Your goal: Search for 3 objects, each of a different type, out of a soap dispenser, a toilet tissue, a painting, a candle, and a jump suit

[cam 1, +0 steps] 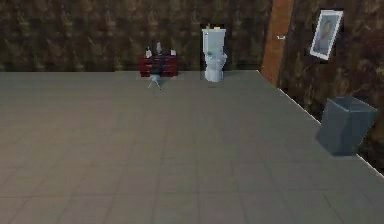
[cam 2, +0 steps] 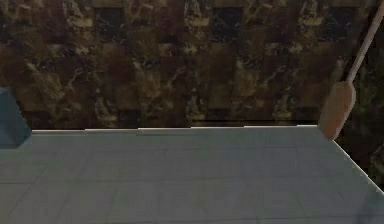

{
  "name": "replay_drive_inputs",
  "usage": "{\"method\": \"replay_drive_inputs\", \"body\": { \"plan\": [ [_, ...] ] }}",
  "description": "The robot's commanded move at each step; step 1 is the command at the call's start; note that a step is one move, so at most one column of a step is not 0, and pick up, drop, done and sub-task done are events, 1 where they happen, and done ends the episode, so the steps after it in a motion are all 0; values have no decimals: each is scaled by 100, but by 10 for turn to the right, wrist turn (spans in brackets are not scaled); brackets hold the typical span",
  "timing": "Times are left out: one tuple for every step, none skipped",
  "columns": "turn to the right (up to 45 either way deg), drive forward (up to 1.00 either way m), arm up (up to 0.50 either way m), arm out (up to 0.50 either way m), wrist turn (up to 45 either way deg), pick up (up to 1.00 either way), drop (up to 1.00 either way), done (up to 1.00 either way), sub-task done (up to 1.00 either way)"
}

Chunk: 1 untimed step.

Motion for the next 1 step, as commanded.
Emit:
{"method": "replay_drive_inputs", "body": {
  "plan": [
    [0, 100, 0, 0, 0, 0, 0, 0, 0]
  ]
}}
